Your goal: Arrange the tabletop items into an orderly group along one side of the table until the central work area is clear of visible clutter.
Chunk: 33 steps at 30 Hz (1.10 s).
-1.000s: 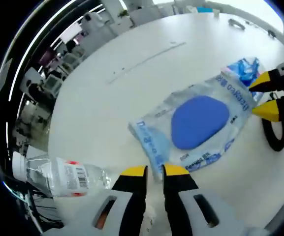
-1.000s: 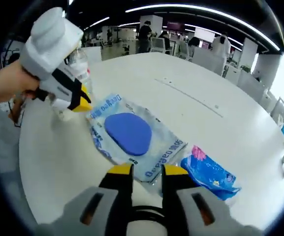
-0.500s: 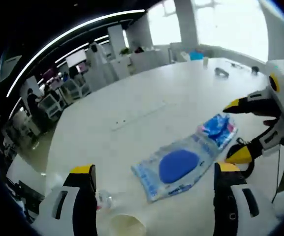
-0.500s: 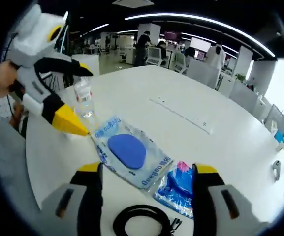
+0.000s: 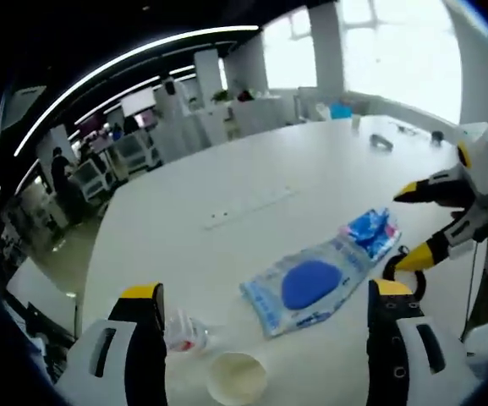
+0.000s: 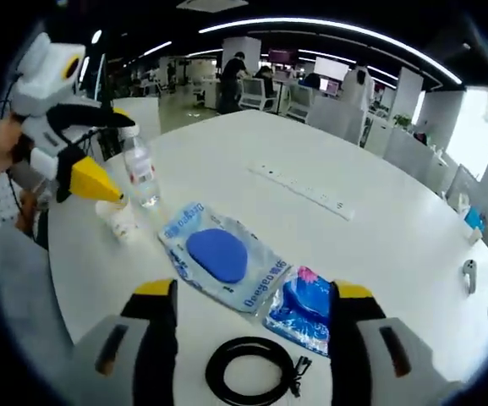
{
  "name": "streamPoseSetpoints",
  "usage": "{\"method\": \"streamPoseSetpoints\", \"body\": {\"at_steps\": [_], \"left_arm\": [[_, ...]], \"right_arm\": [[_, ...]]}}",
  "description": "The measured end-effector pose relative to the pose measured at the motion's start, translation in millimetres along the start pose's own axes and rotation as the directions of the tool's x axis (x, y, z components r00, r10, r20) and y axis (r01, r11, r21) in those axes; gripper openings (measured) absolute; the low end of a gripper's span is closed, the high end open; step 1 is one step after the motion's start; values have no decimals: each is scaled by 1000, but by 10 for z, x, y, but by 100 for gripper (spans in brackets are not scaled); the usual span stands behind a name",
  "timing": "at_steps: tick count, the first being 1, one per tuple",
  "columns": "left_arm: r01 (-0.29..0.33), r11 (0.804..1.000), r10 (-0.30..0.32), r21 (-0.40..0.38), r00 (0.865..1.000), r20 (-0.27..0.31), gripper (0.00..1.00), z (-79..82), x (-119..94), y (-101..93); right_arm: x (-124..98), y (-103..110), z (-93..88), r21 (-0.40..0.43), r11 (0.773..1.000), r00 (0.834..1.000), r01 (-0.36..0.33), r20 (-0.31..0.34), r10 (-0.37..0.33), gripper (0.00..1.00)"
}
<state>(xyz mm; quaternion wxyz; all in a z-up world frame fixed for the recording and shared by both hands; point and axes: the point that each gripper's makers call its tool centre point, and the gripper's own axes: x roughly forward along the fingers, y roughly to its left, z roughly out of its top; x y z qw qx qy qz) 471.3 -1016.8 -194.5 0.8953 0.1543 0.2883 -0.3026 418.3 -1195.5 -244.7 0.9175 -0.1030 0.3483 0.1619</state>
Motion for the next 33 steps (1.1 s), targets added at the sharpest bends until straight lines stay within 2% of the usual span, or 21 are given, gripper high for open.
{"method": "streamPoseSetpoints", "body": {"at_steps": [12,16,20,26,30,33], "left_arm": [[34,999,-34,-4,999,8,96,-271,-290,195],[39,999,-39,-10,999,2,96,-395,-373,271],[33,999,-33,-31,999,-2,96,-503,-420,313],[15,997,-15,-76,1000,1,96,-583,-485,359],[6,997,-6,-72,1000,4,96,-598,-537,396],[-2,995,3,-96,1000,10,96,-611,-582,425]], "right_arm": [[-129,245,-149,77,995,998,57,-3,-57,71],[-140,348,-213,93,994,998,56,-11,-55,71],[-179,459,-231,89,995,999,32,-10,-32,71],[-172,397,-225,78,997,1000,12,-18,-10,70],[-183,419,-152,75,997,1000,-6,1,5,70],[-147,482,-104,36,999,999,-39,2,39,69]]}}
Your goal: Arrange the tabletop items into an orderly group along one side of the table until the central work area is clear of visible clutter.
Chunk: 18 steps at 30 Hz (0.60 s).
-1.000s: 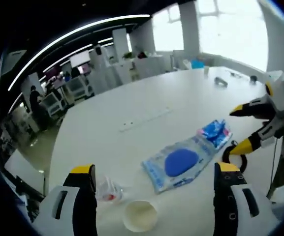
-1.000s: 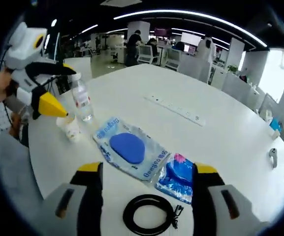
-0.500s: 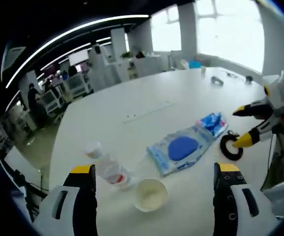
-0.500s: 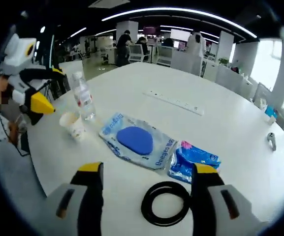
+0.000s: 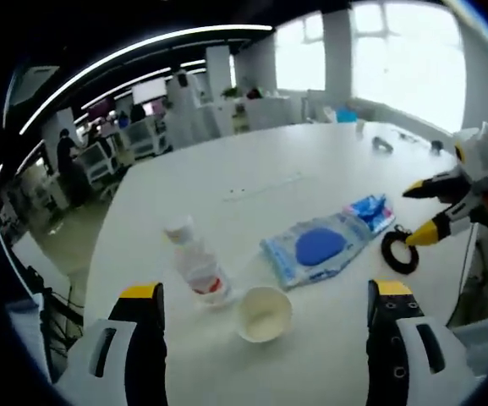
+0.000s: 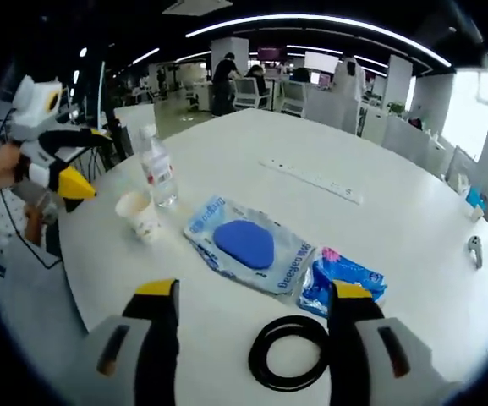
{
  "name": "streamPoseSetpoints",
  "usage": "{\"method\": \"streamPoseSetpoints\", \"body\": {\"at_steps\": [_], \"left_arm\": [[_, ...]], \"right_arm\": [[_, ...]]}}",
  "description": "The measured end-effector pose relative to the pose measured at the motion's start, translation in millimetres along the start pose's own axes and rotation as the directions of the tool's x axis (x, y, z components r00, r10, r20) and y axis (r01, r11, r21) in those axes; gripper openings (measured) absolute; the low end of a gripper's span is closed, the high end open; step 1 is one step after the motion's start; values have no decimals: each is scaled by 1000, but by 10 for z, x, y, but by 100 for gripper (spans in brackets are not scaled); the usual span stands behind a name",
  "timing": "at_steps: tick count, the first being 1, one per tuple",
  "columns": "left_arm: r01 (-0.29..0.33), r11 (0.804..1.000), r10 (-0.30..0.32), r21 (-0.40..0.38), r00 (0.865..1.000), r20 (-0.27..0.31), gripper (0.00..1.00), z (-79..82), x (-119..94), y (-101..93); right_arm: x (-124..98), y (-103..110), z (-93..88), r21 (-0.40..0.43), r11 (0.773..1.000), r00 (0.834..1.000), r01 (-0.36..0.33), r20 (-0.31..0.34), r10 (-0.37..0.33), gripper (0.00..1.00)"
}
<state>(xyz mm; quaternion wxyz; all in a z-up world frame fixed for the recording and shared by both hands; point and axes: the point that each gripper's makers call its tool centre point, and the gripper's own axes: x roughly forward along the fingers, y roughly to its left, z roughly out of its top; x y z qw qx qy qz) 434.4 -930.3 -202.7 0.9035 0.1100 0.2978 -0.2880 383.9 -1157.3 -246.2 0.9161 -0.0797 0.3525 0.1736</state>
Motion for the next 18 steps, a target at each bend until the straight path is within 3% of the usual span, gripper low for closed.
{"method": "streamPoseSetpoints", "body": {"at_steps": [4,18], "left_arm": [[-15,1000,15,-2,1000,12,96,-38,-84,25],[-50,996,49,-77,999,-9,96,-471,-471,223]], "right_arm": [[66,119,118,-44,998,999,-44,20,45,68],[456,748,339,-165,965,978,-204,8,208,66]]}}
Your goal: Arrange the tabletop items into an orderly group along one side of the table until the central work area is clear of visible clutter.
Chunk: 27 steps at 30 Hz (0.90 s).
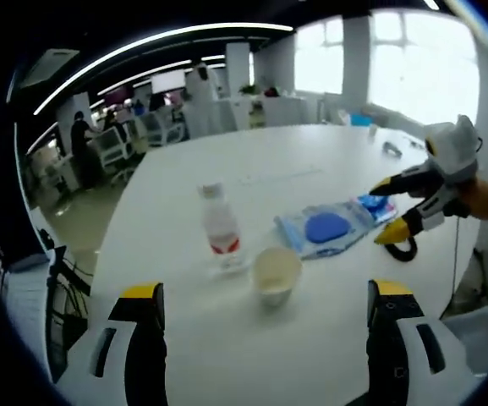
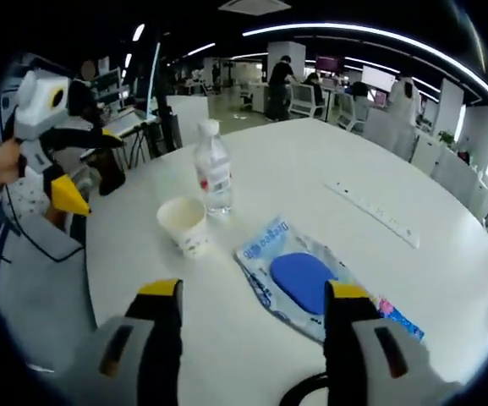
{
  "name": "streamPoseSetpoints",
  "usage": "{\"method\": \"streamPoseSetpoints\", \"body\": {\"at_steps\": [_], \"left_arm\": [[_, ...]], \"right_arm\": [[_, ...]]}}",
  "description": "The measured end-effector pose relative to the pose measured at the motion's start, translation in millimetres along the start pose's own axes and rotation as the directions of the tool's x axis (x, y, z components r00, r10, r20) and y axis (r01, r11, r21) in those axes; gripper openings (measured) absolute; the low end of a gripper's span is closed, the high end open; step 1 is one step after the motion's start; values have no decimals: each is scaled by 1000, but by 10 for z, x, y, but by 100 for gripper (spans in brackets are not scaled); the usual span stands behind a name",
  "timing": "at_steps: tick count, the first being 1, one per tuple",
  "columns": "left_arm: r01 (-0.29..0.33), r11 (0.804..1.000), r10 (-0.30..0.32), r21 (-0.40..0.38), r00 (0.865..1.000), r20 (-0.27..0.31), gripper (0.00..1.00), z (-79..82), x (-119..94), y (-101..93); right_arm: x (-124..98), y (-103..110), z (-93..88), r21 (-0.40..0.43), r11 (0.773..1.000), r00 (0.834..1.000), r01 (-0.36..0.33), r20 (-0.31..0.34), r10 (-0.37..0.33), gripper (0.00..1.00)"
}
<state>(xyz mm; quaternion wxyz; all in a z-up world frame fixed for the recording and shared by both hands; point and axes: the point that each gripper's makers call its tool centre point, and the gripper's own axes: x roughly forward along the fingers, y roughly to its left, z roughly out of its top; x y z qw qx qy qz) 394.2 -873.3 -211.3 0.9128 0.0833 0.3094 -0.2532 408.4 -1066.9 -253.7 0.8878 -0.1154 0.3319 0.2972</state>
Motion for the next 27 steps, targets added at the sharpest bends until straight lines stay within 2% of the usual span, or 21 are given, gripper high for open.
{"method": "streamPoseSetpoints", "body": {"at_steps": [7,12,16,21,27], "left_arm": [[4,997,-2,-75,1000,30,97,-129,-154,86],[48,995,-44,-84,998,47,97,-261,-286,20],[63,990,-55,-130,997,61,97,-395,-385,13],[70,989,-64,-131,997,48,97,-546,-482,22],[122,986,-114,-111,991,71,97,-595,-615,-29]], "right_arm": [[184,199,120,-54,997,998,-59,1,59,65],[292,316,152,-104,990,995,-97,-17,96,63],[384,386,167,-129,984,992,-125,-29,122,63],[463,520,235,-180,971,987,-158,-35,155,62],[594,674,281,-253,944,977,-212,-66,202,59]]}}
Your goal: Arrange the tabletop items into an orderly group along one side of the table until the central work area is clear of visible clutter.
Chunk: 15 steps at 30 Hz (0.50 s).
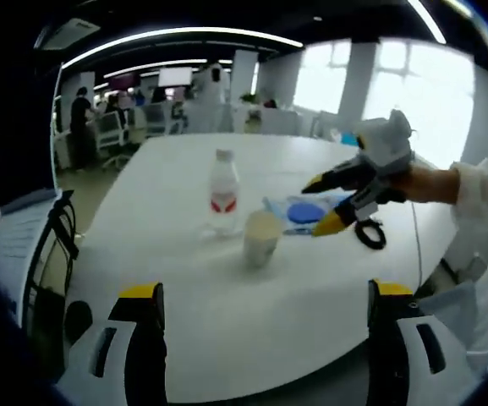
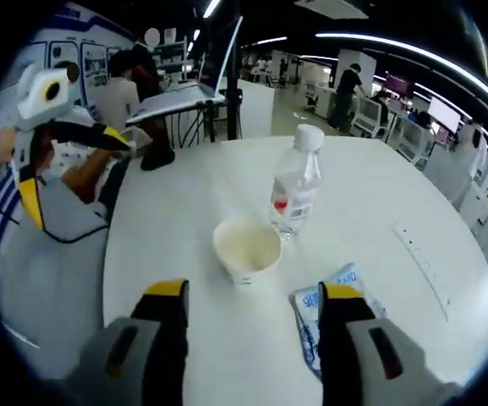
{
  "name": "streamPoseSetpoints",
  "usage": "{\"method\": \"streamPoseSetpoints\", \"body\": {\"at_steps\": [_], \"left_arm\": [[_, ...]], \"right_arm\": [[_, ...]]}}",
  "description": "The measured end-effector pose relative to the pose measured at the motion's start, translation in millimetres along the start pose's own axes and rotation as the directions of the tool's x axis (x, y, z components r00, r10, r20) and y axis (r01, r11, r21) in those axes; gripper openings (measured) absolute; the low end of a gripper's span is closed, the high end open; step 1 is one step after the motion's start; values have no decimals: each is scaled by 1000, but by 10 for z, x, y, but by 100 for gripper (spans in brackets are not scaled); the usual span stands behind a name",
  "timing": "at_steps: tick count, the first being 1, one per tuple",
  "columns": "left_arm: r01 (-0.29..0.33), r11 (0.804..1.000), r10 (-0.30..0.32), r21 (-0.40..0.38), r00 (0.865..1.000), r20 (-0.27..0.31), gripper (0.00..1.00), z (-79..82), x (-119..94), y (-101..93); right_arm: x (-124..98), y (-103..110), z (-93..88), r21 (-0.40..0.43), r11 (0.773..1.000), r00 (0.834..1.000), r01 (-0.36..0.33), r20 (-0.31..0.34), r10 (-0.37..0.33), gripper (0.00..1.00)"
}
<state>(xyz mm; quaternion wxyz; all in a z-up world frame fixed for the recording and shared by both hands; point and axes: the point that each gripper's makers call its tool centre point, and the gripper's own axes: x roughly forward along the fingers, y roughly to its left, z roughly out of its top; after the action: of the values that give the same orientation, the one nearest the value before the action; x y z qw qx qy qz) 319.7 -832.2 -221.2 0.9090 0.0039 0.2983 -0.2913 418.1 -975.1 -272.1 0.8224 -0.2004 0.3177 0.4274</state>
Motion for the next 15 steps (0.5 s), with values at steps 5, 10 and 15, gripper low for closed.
{"method": "streamPoseSetpoints", "body": {"at_steps": [5,10,15], "left_arm": [[11,999,-10,-32,1000,26,97,-11,-91,33],[13,999,-12,-31,1000,25,97,-59,-138,42],[20,999,-19,-44,999,32,97,-89,-166,27]], "right_arm": [[112,80,69,-35,999,999,-42,-15,41,56],[255,166,103,-102,990,995,-94,-54,89,50],[413,234,50,-175,974,985,-147,-116,128,43]]}}
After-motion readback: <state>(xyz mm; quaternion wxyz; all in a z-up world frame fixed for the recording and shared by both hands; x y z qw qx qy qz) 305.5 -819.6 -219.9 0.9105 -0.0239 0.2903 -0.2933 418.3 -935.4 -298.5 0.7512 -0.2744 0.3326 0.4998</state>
